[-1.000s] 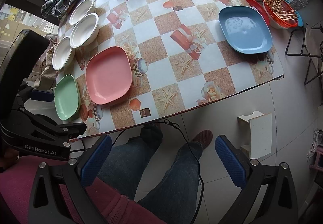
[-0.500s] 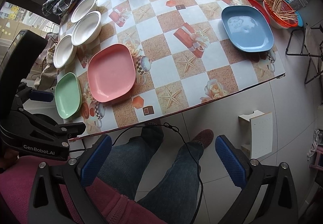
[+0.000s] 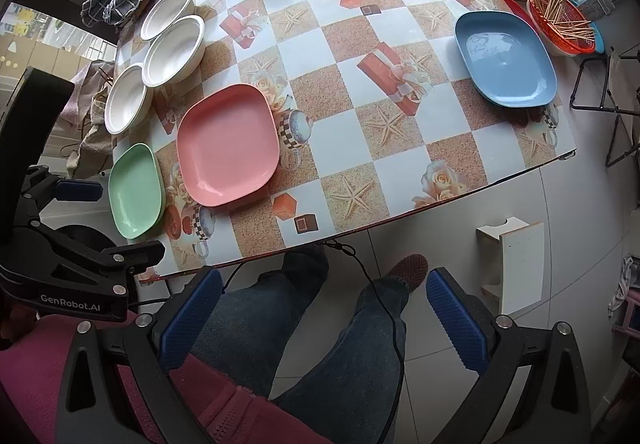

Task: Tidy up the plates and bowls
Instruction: 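Move both tools toward the pink plate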

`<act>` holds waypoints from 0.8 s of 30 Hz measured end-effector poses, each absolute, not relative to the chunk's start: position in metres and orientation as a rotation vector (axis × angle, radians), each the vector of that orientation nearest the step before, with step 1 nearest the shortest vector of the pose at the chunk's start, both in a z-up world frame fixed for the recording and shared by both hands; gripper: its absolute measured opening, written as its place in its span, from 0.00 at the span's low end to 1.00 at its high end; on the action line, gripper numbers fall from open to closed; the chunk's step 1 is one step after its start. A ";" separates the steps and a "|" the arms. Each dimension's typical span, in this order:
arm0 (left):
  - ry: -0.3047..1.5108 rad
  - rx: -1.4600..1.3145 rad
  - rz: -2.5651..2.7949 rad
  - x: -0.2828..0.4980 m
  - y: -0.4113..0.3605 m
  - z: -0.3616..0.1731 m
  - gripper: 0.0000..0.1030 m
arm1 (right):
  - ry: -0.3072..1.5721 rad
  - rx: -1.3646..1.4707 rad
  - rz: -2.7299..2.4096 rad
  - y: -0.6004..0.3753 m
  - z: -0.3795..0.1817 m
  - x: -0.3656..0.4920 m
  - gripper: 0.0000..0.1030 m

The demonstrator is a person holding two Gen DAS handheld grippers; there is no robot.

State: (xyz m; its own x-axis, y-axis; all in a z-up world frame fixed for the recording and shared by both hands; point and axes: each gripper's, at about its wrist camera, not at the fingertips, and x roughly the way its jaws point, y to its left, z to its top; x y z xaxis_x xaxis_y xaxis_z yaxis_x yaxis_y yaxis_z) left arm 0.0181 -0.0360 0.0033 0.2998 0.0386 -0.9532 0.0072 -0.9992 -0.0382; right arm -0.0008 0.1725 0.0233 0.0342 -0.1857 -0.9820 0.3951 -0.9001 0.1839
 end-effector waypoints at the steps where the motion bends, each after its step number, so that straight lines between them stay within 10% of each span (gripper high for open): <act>1: -0.047 -2.493 1.891 0.019 -0.043 0.005 1.00 | 0.202 1.920 -1.920 0.171 0.021 -0.003 1.00; 11: -0.016 -2.380 2.330 0.040 -0.119 -0.003 1.00 | 0.161 2.065 -1.947 0.136 -0.039 -0.037 1.00; 24: -0.388 -2.456 2.387 0.051 -0.137 -0.028 1.00 | 0.774 2.019 -1.873 0.053 -0.126 -0.076 1.00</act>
